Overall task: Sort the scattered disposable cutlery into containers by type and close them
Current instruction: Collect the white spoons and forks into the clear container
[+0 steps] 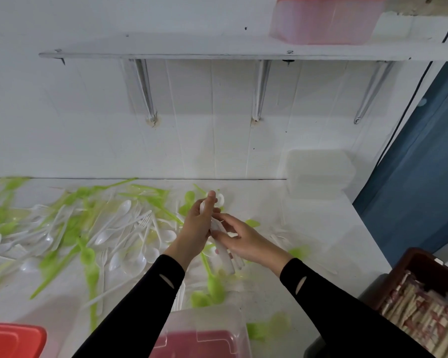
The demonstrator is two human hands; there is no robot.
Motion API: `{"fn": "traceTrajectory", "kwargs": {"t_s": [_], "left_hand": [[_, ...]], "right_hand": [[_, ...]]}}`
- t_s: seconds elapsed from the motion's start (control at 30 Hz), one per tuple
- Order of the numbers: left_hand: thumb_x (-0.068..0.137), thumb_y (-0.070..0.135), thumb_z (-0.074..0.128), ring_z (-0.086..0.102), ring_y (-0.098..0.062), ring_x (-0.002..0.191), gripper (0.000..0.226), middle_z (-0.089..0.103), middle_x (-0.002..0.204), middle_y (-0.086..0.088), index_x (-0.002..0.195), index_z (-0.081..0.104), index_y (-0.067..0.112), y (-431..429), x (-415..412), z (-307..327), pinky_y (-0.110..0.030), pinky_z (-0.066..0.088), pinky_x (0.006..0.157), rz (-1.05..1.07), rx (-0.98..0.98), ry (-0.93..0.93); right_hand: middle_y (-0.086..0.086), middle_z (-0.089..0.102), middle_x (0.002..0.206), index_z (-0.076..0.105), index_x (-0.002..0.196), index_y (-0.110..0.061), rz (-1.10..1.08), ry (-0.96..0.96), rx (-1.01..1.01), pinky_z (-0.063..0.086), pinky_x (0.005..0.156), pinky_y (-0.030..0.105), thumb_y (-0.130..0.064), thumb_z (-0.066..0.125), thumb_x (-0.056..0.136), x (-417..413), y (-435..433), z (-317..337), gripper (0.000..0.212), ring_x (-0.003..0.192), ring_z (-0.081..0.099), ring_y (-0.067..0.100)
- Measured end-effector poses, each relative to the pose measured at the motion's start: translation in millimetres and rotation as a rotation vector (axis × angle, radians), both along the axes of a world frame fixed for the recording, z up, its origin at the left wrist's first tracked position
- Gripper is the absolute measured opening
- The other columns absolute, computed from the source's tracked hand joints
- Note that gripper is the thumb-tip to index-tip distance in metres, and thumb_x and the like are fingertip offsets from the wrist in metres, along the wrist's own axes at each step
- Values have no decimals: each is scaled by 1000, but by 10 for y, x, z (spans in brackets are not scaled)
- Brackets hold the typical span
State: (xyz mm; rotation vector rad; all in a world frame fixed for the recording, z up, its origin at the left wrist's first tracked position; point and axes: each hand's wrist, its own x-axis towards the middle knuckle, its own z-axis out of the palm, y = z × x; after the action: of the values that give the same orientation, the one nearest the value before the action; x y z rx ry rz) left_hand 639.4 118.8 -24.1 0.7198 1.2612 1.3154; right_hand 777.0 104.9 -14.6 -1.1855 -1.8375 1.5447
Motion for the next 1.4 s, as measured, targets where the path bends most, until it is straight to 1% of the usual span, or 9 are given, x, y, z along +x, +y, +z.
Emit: {"fn": "traceTrajectory", "kwargs": {"t_s": [0.1, 0.27, 0.43, 0.6, 0.73, 1.0, 1.23, 1.33, 1.4], "left_hand": [[90, 44, 64, 59, -11, 56, 38, 59, 72, 2, 122, 55, 26, -16, 10, -3, -28, 51, 58, -9, 0, 17], [98, 27, 57, 64, -15, 75, 23, 56, 91, -1, 119, 55, 18, -13, 9, 2, -36, 52, 73, -31, 32, -89], [96, 23, 62, 68, -23, 87, 31, 62, 97, -10, 121, 49, 10, -6, 23, -10, -32, 58, 72, -11, 81, -58], [89, 15, 71, 69, -34, 101, 45, 68, 111, -12, 129, 54, 26, -32, -7, 24, -44, 58, 88, -73, 157, 5], [87, 19, 74, 69, -37, 100, 31, 69, 101, -17, 117, 66, 22, -57, -76, 143, -46, 58, 87, -17, 145, 58], [103, 30, 48, 70, -22, 102, 25, 72, 113, -3, 118, 66, 22, -563, -646, 404, -39, 56, 91, -61, 89, 207], [100, 22, 55, 68, -18, 106, 20, 72, 113, -4, 117, 65, 17, -1446, -1243, 107, -33, 54, 91, -48, -87, 313], [87, 18, 71, 68, -18, 107, 32, 72, 113, -5, 118, 66, 15, -1739, -1290, -35, -33, 55, 91, -151, -57, 301], [96, 19, 61, 69, -23, 104, 20, 73, 110, -8, 114, 67, 12, -1819, -1246, -98, -31, 55, 87, -94, -55, 287]], "right_hand": [[-3, 60, 125, 39, 142, -45, 42, -56, -54, 60, 71, 32, -31, 60, 96, 12, 5, -15, 52, 83, 74, 18], [-8, 59, 123, 39, 146, -35, -10, -185, 100, 51, 92, 26, -24, 64, 92, 20, 55, -61, 60, 108, 62, 12], [-4, 65, 102, 45, 132, -28, -89, -194, 255, 46, 62, 13, -12, 57, 93, 56, 106, -112, 44, 79, 62, 3], [-1, 66, 106, 43, 122, -23, -121, -223, 325, 51, 72, 26, -16, 59, 92, 69, 128, -143, 34, 87, 65, 12], [-12, 65, 111, 57, 121, -26, -146, -251, 427, 53, 85, 32, -18, 67, 88, 65, 137, -88, 36, 94, 64, 8], [-21, 67, 104, 64, 116, -34, -83, -418, 483, 54, 83, 33, -31, 67, 87, -68, -55, 296, 29, 88, 66, 3], [-4, 68, 97, 65, 98, -25, 312, -117, 257, 55, 75, 30, -11, 74, 81, -365, -675, 744, 24, 78, 65, 12], [-3, 68, 101, 63, 102, -28, 586, -242, 231, 52, 72, 19, -12, 75, 80, -488, -981, 758, 29, 79, 63, 5], [-6, 67, 106, 63, 111, -25, 747, -449, 325, 49, 72, 16, -19, 73, 81, -572, -1149, 614, 33, 76, 59, -3]]}}
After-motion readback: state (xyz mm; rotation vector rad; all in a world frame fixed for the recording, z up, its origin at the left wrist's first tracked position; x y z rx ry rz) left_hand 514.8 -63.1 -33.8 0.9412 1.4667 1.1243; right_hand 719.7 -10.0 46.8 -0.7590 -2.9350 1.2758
